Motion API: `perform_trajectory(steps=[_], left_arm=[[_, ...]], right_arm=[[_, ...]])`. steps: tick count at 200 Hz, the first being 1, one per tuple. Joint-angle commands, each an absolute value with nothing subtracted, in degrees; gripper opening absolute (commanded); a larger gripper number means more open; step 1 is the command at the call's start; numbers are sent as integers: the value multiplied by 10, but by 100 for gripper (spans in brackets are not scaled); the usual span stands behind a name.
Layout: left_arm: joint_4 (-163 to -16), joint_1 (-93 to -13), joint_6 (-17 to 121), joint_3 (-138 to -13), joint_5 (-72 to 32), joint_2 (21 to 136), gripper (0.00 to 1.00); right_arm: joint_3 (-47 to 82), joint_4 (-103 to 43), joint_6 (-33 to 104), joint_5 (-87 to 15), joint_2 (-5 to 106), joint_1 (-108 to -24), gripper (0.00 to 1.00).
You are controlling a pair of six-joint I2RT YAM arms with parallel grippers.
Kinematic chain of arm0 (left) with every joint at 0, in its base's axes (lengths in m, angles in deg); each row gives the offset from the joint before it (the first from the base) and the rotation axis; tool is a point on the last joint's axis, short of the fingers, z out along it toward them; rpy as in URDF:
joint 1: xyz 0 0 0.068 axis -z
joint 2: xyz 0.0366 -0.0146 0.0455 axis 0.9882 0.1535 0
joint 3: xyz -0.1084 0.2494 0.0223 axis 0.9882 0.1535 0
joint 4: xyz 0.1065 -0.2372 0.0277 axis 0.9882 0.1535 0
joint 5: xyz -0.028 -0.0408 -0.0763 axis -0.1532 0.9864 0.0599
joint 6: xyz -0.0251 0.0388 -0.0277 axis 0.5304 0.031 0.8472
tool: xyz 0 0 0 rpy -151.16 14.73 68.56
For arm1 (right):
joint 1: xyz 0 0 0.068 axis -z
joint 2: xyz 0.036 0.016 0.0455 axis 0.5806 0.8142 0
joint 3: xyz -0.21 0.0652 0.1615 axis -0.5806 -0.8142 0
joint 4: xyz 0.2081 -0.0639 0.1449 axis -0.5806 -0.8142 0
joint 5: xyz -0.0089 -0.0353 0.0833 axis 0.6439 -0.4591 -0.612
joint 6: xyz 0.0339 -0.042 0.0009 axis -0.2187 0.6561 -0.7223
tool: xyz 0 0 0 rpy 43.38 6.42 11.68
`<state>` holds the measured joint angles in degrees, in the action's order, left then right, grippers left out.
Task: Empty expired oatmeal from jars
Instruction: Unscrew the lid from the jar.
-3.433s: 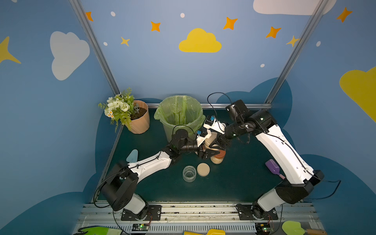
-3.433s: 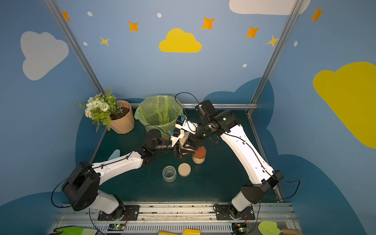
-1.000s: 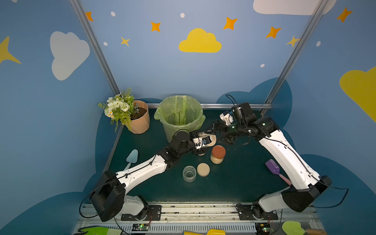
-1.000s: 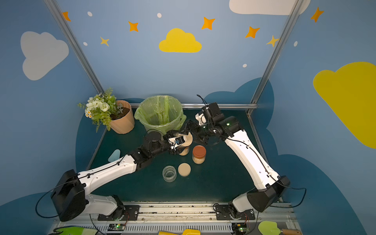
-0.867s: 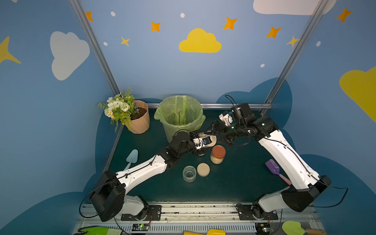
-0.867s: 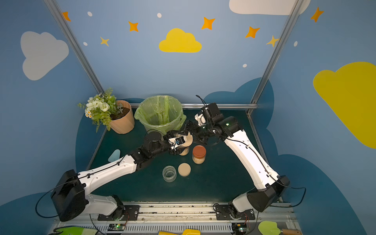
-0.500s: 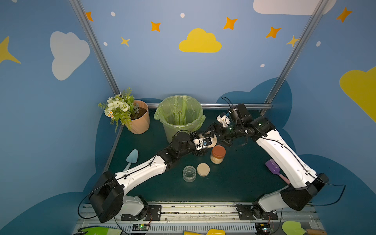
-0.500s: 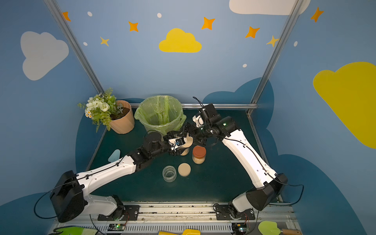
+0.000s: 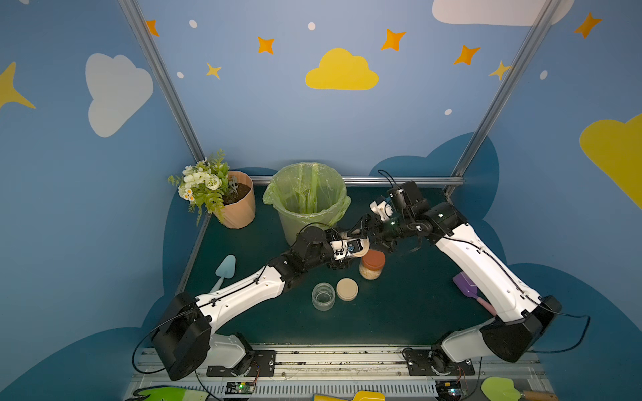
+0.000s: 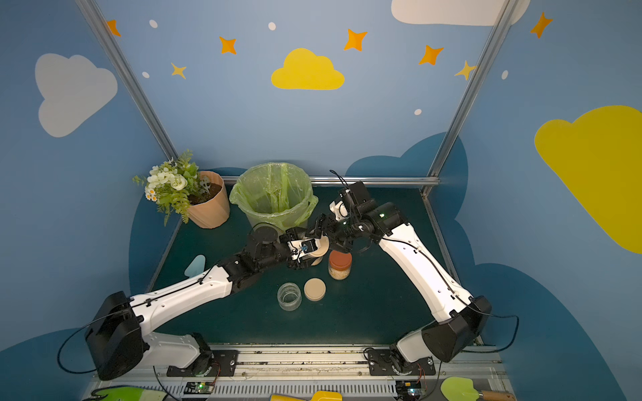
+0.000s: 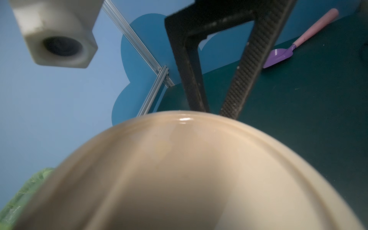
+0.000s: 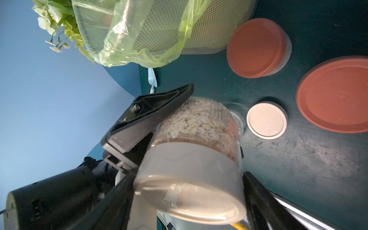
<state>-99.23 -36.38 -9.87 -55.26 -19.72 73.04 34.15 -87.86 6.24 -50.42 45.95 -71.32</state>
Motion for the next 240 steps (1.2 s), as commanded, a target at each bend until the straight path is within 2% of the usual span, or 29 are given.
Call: perform_trajectory(steps=[1,67,104,148,201,240], left_arm=[[-1088,-372,-12,-579,-163,699,6],[-1116,-417,88,-567,-65,667,5],[-1113,-428,101,-564,-45,660,5],[-1112,-429,111,-564,-32,660,5],[-1103,-430,123,-560,-7,649,5],[-1090,-430,125,-556,9,638,4]], right_arm=[[327,-906,119,-526,447,-730,81],[340,-920,218,-567,458,-726,79],[358,-939,280,-589,467,-726,80],[413,-975,327,-528,476,-729,85],[474,-995,394,-472,499,-719,86],[508,-1011,460,-483,519,-712,86]])
